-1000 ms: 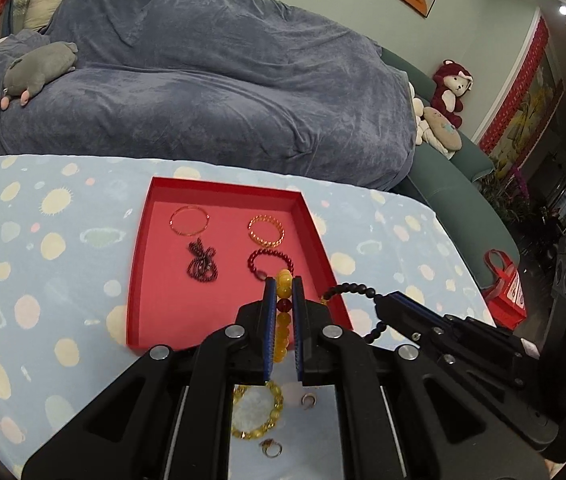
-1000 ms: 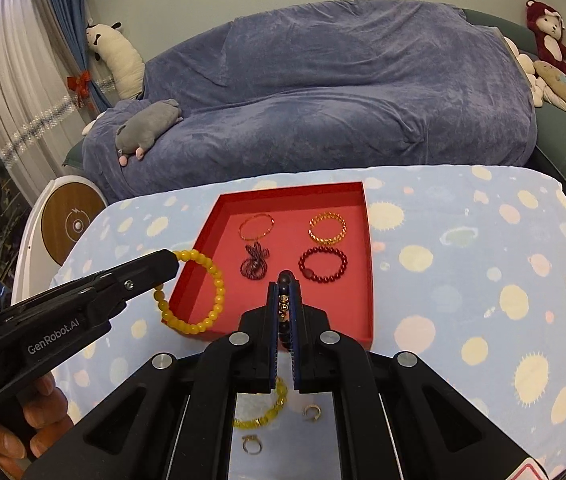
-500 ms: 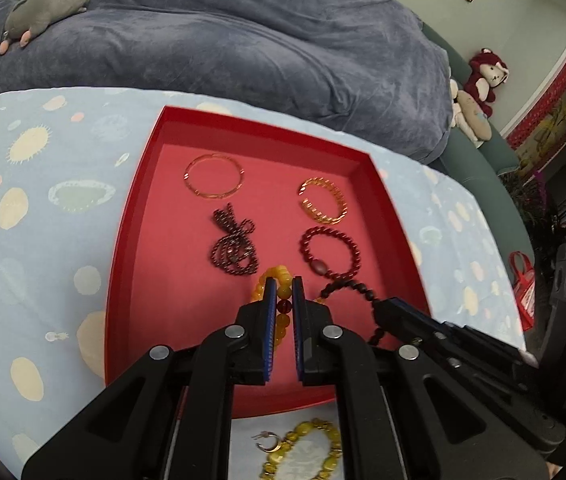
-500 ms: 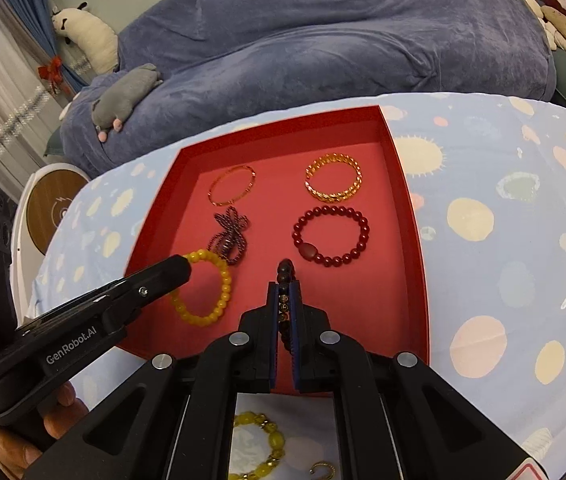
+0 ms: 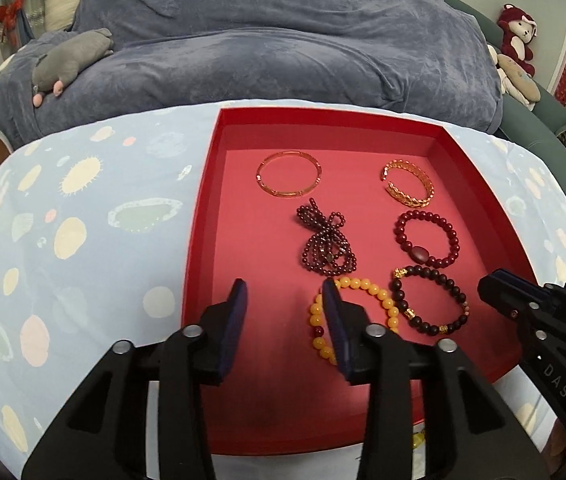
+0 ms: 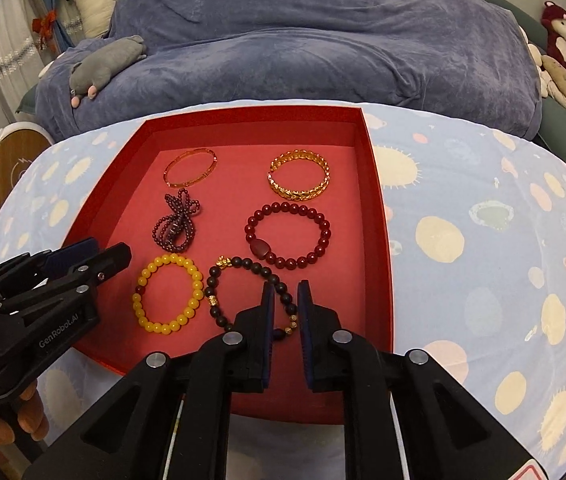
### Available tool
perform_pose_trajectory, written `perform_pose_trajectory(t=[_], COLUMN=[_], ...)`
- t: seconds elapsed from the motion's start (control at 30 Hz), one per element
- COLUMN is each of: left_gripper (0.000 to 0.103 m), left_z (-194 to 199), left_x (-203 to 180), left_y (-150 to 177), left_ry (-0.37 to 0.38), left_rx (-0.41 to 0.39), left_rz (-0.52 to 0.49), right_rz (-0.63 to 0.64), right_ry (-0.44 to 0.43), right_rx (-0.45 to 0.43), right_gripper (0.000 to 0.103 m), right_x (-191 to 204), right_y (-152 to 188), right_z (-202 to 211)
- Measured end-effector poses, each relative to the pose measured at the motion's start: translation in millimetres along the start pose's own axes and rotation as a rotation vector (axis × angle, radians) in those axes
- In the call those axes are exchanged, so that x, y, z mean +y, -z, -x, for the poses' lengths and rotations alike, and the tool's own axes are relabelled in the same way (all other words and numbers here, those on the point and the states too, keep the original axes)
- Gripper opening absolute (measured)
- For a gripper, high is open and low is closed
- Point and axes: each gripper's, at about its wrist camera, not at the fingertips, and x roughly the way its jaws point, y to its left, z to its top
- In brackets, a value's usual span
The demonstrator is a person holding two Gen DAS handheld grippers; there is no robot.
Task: Organize jewelry
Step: 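Carry both bracelets into the red box and open both grippers to release, then withdraw both grippers from the box toward the yellow-green bracelet and ring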
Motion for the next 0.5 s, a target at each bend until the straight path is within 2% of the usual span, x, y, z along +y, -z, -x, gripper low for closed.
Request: perform_pose_trajectory(t=[0.13, 0.3, 0.5], left_gripper=[0.05, 0.051, 0.051], left_z=[16, 37, 61], left_x=[5, 10, 8], left_y=[1, 15, 47], left_ry=[-0.026, -0.024, -0.019], left_rx=[-0.031, -0.034, -0.025], left_rz=[0.022, 0.058, 0.068], right_rz=[-0.027, -0.062, -0.085], right_ry=[-0.001, -0.013, -0.013], right_rx=[-0.049, -0.075, -0.059], right_gripper=[0.034, 0.034, 0.034], right_x=[-3, -10, -17], right_y=[1, 15, 45], right_z=[22, 50, 75])
